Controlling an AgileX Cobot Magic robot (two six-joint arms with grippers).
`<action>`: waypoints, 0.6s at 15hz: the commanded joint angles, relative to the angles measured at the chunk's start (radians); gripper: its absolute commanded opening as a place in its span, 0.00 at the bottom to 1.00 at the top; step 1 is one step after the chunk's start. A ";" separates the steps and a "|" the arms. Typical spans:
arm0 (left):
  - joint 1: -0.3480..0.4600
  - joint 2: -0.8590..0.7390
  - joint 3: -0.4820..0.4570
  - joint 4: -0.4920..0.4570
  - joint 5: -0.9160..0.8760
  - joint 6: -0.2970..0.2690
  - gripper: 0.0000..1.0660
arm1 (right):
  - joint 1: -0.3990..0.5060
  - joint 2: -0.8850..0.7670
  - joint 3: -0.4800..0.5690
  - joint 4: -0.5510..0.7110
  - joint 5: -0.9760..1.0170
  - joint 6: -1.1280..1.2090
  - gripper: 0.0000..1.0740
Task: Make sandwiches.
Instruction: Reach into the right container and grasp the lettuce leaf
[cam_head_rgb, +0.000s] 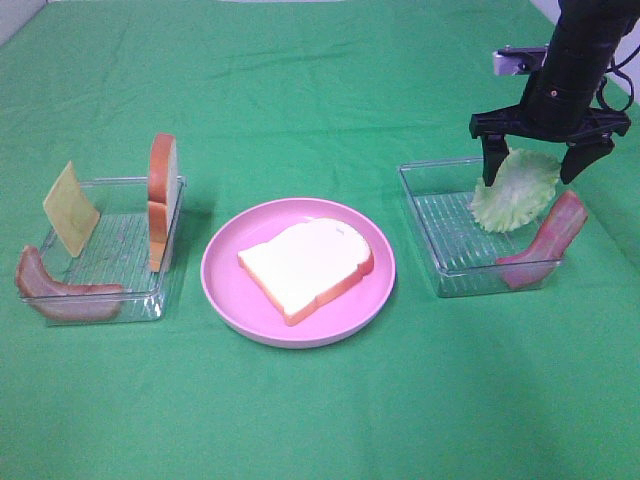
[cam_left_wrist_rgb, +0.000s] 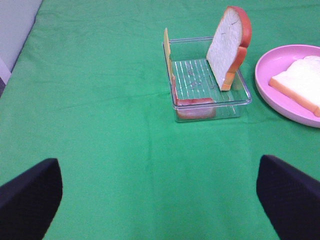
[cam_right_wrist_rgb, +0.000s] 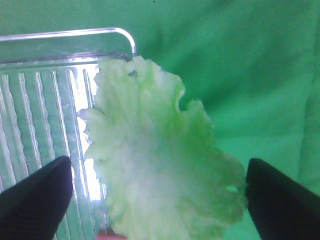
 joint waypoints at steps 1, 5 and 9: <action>0.005 -0.002 0.001 -0.005 -0.001 0.000 0.94 | -0.002 0.004 0.000 0.001 -0.004 -0.009 0.68; 0.005 -0.002 0.001 -0.005 -0.001 0.000 0.94 | -0.001 0.002 0.000 -0.003 -0.002 0.003 0.12; 0.005 -0.002 0.001 -0.005 -0.001 0.000 0.94 | 0.003 -0.010 0.000 -0.006 0.012 -0.020 0.03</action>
